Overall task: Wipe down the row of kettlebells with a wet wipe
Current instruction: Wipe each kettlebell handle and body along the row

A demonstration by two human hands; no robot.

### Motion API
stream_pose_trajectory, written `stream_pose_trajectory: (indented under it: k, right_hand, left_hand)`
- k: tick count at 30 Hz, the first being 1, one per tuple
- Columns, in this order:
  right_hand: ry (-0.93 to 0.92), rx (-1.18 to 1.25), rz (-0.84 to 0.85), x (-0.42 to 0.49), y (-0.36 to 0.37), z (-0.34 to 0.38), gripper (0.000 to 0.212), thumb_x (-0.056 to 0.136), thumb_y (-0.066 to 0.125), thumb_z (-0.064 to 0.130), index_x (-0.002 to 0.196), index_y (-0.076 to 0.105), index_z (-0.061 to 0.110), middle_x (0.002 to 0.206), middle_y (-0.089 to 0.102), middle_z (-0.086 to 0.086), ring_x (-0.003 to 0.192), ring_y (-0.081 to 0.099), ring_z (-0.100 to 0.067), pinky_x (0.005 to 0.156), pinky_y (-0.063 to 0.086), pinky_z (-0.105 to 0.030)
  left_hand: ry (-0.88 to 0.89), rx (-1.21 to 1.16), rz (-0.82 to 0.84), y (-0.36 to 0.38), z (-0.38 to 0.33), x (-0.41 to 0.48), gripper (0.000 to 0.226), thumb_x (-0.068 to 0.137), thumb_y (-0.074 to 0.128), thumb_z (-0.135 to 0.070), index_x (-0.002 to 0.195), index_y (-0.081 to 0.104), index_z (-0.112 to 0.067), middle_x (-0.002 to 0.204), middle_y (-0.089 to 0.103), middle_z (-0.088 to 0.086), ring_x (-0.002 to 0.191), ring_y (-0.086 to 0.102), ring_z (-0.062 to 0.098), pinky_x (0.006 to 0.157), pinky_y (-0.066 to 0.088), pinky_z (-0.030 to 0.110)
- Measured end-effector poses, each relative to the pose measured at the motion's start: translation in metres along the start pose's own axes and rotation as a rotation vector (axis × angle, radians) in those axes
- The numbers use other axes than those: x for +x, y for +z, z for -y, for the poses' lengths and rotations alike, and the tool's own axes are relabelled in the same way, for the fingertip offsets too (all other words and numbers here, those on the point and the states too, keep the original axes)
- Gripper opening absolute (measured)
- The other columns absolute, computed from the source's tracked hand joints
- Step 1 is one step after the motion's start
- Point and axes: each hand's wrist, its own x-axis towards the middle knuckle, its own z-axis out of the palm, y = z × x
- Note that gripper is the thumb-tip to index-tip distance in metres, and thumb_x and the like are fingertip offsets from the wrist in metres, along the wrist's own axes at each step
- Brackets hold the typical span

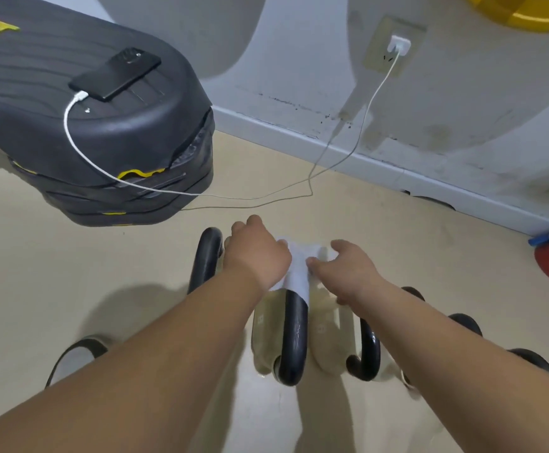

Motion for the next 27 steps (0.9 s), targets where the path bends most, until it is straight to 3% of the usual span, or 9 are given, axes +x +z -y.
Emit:
stream_pose_trajectory:
  k: [2,4,7,10,14,17,21,23,27]
  right_hand:
    - [-0.062,0.025,0.012,0.006,0.002,0.000,0.051,0.098,0.060,0.020,0.148,0.054,0.014,0.147,0.054,0.001,0.127,0.059,-0.022,0.093,0.043,-0.027]
    - [-0.056,0.207,0.099,0.006,0.006,0.002,0.024,0.094,0.052,0.008,0.105,0.072,0.013,0.108,0.060,0.000,0.103,0.056,-0.022,0.087,0.036,-0.031]
    - [0.130,0.505,0.250,0.005,0.017,0.008,0.027,0.089,0.051,0.011,0.063,0.049,0.017,0.066,0.044,-0.005,0.071,0.044,-0.024,0.076,0.034,-0.039]
    - [0.239,0.612,0.302,0.012,0.016,0.015,0.037,0.104,0.047,0.029,0.071,0.055,0.016,0.065,0.059,0.003,0.062,0.058,-0.016,0.070,0.046,-0.032]
    - [0.345,0.633,0.388,0.027,0.012,0.030,0.054,0.107,0.039,0.045,0.121,0.065,0.000,0.116,0.075,-0.018,0.099,0.074,-0.028,0.073,0.059,-0.037]
    - [0.358,0.547,0.383,0.028,0.012,0.036,0.064,0.102,0.041,0.053,0.132,0.063,0.002,0.132,0.071,-0.020,0.118,0.071,-0.032,0.103,0.055,-0.045]
    - [0.343,0.555,0.386,0.016,0.010,0.028,0.055,0.103,0.041,0.054,0.107,0.068,0.006,0.102,0.076,-0.010,0.099,0.072,-0.026,0.109,0.051,-0.039]
    - [0.337,0.574,0.375,0.015,0.008,0.022,0.043,0.105,0.040,0.051,0.091,0.056,0.014,0.079,0.056,-0.007,0.082,0.054,-0.028,0.098,0.047,-0.030]
    - [0.396,0.712,0.362,0.021,0.001,0.033,0.062,0.105,0.042,0.047,0.141,0.049,-0.002,0.138,0.062,-0.013,0.090,0.057,-0.032,0.079,0.053,-0.036]
  left_hand:
    - [0.103,0.139,-0.054,0.004,-0.005,-0.004,0.034,0.100,0.054,-0.025,0.132,0.054,-0.013,0.140,0.044,0.006,0.125,0.048,0.029,0.097,0.043,0.031]
    - [0.095,0.120,0.037,0.015,-0.009,-0.006,0.015,0.098,0.051,-0.017,0.101,0.065,-0.014,0.120,0.059,0.008,0.116,0.058,0.030,0.086,0.044,0.031]
    - [-0.102,-0.156,0.200,0.033,-0.011,-0.008,0.021,0.096,0.045,-0.007,0.076,0.052,-0.011,0.102,0.068,0.021,0.103,0.066,0.038,0.073,0.044,0.031]
    - [-0.189,-0.262,0.240,0.040,-0.019,-0.002,0.031,0.102,0.046,-0.009,0.071,0.046,-0.012,0.091,0.064,0.016,0.086,0.057,0.029,0.075,0.043,0.032]
    - [-0.186,-0.300,0.298,0.033,-0.028,0.016,0.036,0.106,0.047,-0.016,0.070,0.046,-0.014,0.079,0.052,0.005,0.090,0.049,0.024,0.066,0.044,0.033]
    - [-0.171,-0.160,0.379,0.026,-0.028,0.018,0.028,0.101,0.044,-0.008,0.076,0.057,-0.009,0.083,0.065,0.012,0.084,0.057,0.032,0.072,0.047,0.032]
    - [-0.023,0.307,0.427,0.025,-0.028,0.018,0.030,0.097,0.056,-0.012,0.069,0.048,-0.019,0.085,0.058,0.003,0.092,0.055,0.026,0.093,0.050,0.035]
    - [0.005,0.448,0.400,0.025,-0.026,0.018,0.027,0.100,0.048,-0.022,0.073,0.044,-0.019,0.094,0.054,0.001,0.103,0.052,0.025,0.101,0.044,0.036]
    - [-0.062,0.290,0.370,0.019,-0.028,0.020,0.023,0.095,0.057,-0.024,0.074,0.052,-0.016,0.102,0.062,0.006,0.100,0.058,0.028,0.093,0.051,0.038]
